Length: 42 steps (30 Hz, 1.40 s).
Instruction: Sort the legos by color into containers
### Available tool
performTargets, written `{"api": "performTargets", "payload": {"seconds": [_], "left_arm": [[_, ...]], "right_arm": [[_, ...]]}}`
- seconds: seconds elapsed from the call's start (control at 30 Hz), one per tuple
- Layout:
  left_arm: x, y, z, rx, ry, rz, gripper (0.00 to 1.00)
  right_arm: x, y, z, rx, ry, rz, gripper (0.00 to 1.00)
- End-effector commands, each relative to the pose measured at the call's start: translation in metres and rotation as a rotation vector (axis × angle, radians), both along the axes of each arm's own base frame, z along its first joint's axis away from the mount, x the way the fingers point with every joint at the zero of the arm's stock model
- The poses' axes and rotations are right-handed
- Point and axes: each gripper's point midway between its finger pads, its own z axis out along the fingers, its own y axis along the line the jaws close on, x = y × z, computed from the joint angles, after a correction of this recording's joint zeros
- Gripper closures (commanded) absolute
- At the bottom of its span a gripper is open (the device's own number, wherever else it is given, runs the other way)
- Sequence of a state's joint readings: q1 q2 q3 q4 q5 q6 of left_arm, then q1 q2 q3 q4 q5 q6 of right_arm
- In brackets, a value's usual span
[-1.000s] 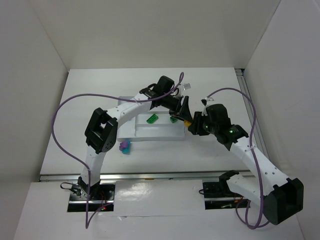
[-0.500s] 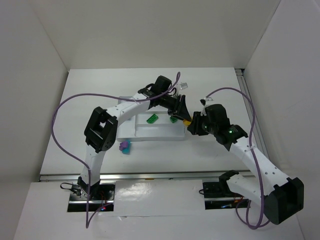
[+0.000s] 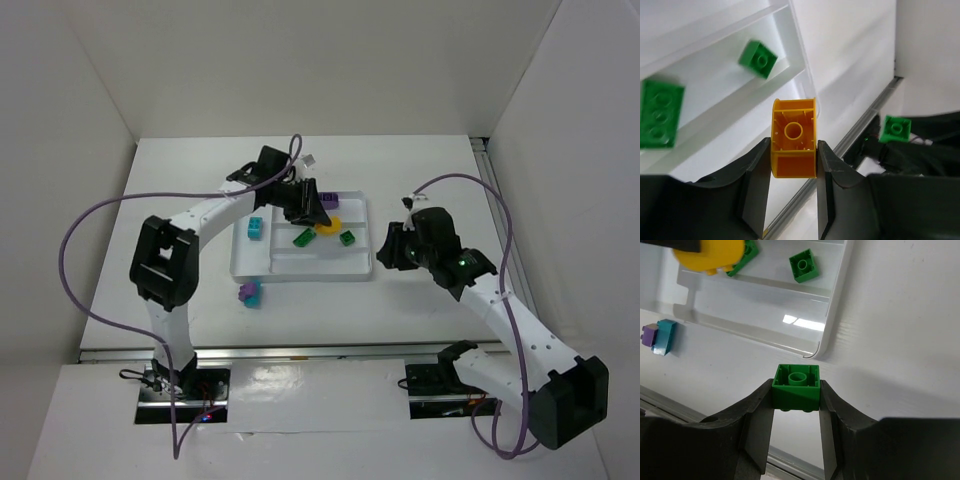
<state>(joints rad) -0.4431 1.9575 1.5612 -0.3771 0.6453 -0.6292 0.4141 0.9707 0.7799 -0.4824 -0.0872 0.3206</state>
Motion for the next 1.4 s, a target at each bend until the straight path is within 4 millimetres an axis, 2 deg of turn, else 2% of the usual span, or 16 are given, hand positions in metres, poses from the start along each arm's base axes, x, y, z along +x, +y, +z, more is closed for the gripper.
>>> {"api": "performTargets", "payload": {"seconds": [0.0,0.03,0.1,0.13,0.5,0.57,0.6,0.7,0.77,0.8,0.83,0.97,1.03,1.27,1.33,1.37], "left_arm": [[-0.017,0.023,0.027,0.088,-0.127,-0.016,1.00],[-0.027,0.031,0.014,0.125,-0.113,-0.027,1.00],[-0.038,0.041,0.012,0.150,-0.107,-0.013,1.00],[-0.051,0.047,-0.003,0.169,-0.067,-0.017,1.00],[-0.054,0.049,-0.056,0.346,-0.090,-0.054,1.00],[-0.052,0.050,-0.057,0.354,-0.087,-0.041,0.98],[-0.049,0.053,-0.058,0.374,-0.096,-0.027,0.89],[-0.050,0.056,-0.060,0.389,-0.083,-0.015,0.42],[-0.051,0.059,-0.062,0.402,-0.077,-0.011,0.24],[-0.051,0.056,-0.059,0.410,-0.086,-0.013,0.14],[-0.051,0.056,-0.059,0.410,-0.086,-0.013,0.11],[-0.049,0.060,-0.034,0.416,-0.121,0.008,0.08],[-0.045,0.064,-0.011,0.418,-0.168,0.035,0.08],[-0.033,0.137,0.044,0.494,-0.222,0.320,0.12],[-0.034,0.162,0.042,0.517,-0.210,0.393,0.12],[-0.036,0.171,0.041,0.533,-0.212,0.416,0.03]], "right_arm": [[0.014,0.002,0.022,0.016,-0.052,-0.024,0.86],[0.017,0.003,0.020,0.015,-0.049,-0.024,0.86],[0.020,0.005,0.017,0.019,-0.042,-0.029,0.86],[0.023,0.006,0.016,0.020,-0.044,-0.029,0.86],[0.041,0.016,0.013,0.003,-0.025,-0.028,0.86],[0.043,0.017,0.013,0.002,-0.023,-0.027,0.86],[0.043,0.017,0.013,0.002,-0.023,-0.027,0.86],[0.045,0.016,0.005,-0.013,-0.004,-0.035,0.86],[0.048,0.021,0.004,-0.003,0.004,-0.019,0.86],[0.054,0.024,0.005,0.000,-0.002,-0.019,0.86],[0.054,0.024,0.000,0.001,0.015,-0.026,0.86],[0.068,0.051,0.001,0.006,0.011,0.016,0.86],[0.077,0.066,-0.002,0.000,0.022,0.028,0.86],[0.107,0.112,-0.018,-0.027,0.038,0.057,0.82],[0.111,0.122,-0.024,-0.039,0.043,0.066,0.80],[0.120,0.125,-0.029,-0.049,0.038,0.053,0.78]]}}
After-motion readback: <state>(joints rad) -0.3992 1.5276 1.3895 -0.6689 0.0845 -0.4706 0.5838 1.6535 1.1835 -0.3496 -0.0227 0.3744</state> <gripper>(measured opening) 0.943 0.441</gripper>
